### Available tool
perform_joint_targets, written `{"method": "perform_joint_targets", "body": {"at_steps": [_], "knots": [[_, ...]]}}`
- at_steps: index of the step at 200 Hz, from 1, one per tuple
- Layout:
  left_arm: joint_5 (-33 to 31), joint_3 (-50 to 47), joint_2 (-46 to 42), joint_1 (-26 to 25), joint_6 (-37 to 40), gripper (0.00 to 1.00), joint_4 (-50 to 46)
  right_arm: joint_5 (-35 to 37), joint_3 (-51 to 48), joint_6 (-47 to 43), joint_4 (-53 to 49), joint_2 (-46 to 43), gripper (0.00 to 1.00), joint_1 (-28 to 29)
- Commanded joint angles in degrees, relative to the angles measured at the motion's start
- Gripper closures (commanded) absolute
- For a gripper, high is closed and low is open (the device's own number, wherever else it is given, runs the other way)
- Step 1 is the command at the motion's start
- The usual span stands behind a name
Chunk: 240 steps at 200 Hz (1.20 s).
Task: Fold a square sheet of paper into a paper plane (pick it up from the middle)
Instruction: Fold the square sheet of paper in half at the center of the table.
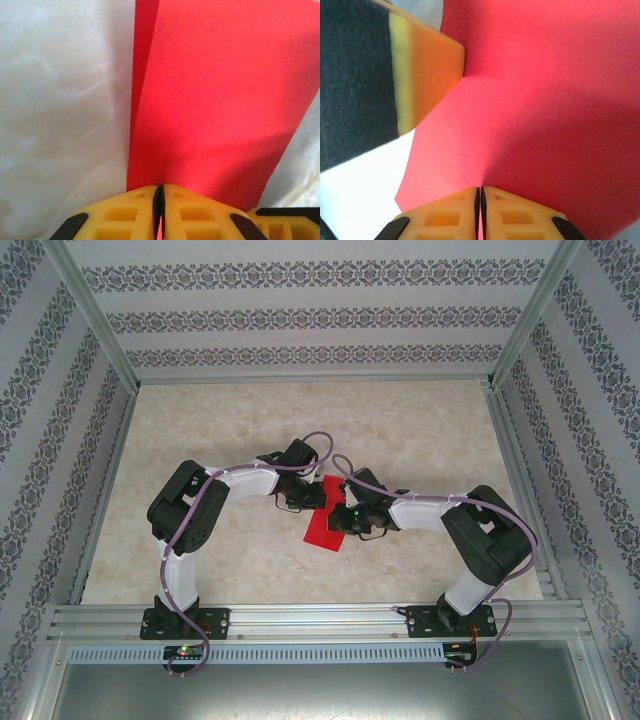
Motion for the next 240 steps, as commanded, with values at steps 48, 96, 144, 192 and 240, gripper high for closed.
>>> {"method": "perform_joint_targets", "body": {"at_steps": [48, 96, 144, 192, 240], "knots": [[-5.85, -2.30, 5.14, -0.85, 1.48, 0.86, -6.43, 0.42, -5.73, -1.97, -7.33, -3.93, 0.88, 3.29], [-5.94, -2.05, 5.44, -0.85, 1.72, 0.86, -6.74, 2.21, -8.11, -1.05, -9.01, -6.27, 0.88, 5.64], [-5.85, -2.03, 5.57, -0.85, 1.90, 0.86, -6.74, 2.83, -10.08, 0.01, -11.36, -9.37, 0.88, 6.84], [-5.59, -1.61, 6.02, -0.85, 2.06, 0.86, -6.65, 3.05, -11.87, 1.75, -12.18, -12.38, 0.88, 7.75], [-5.46, -1.60, 5.75, -0.85, 2.46, 0.86, -6.91, 2.30, -9.52, 3.56, -11.79, -18.73, 0.88, 5.99]]}}
